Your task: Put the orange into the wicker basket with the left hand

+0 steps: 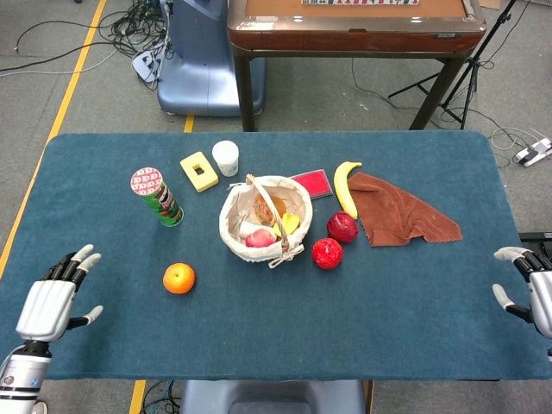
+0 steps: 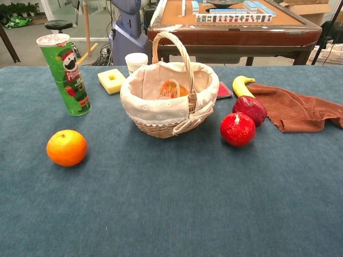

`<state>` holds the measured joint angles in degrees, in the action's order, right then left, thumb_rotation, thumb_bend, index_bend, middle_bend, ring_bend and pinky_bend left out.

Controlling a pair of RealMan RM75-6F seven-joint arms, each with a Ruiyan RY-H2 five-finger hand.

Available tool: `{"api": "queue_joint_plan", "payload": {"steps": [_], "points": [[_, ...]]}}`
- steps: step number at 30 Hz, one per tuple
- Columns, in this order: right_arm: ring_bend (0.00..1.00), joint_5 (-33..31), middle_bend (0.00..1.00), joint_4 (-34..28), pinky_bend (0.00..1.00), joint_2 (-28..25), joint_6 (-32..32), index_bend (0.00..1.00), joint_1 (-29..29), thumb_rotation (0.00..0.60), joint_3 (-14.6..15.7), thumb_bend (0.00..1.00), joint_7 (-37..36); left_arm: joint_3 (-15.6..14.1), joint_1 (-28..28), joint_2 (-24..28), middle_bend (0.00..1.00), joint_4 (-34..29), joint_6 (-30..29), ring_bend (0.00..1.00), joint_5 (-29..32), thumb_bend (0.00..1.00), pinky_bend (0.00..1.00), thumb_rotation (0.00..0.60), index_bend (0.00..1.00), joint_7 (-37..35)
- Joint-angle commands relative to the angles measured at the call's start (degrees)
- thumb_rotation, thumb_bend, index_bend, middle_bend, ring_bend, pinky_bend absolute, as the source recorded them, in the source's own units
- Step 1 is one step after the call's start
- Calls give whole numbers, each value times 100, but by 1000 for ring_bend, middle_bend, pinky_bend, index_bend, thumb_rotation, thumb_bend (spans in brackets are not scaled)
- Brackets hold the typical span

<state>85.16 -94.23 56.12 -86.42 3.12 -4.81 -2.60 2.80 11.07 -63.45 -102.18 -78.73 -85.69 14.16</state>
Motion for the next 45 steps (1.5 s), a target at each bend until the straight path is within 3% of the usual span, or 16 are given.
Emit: {"api": "queue_joint_plan", "payload": {"steps": [1, 12, 28, 34, 38, 42, 45], "points": [[329, 6, 321, -18, 403, -9, -11, 350, -7, 600, 2, 294, 12, -116, 420, 119, 85, 293, 499, 104, -490, 188, 220, 600, 190, -498], [329, -4, 321, -71, 403, -26, -26, 350, -47, 600, 26, 293, 66, -39, 1453, -268, 79, 730, 2006, 93, -387, 189, 219, 600, 150, -666], [329, -43, 321, -68, 403, -26, 2, 350, -63, 600, 32, 294, 81, 101, 2212, -1414, 79, 1699, 2594, 120, -178, 188, 219, 600, 197, -169], [329, -55, 321, -62, 403, -41, -27, 350, -97, 600, 36, 294, 69, 54, 2270, -1642, 88, 2020, 2656, 180, 28, 188, 280, 600, 238, 140], [329, -35, 321, -60, 403, -31, -11, 350, -88, 600, 42, 294, 61, 58, 2252, -1738, 178, 2125, 2576, 272, 163, 188, 392, 600, 304, 203], [329, -23, 321, -56, 403, -26, 2, 350, -78, 600, 42, 294, 54, 46, 2190, -1803, 379, 2228, 2207, 424, -26, 188, 547, 600, 420, -57], [329, -11, 321, -57, 403, -23, 3, 350, -73, 600, 41, 294, 54, 65, 2159, -1806, 427, 2316, 1859, 461, -244, 188, 589, 600, 457, -415]]}}
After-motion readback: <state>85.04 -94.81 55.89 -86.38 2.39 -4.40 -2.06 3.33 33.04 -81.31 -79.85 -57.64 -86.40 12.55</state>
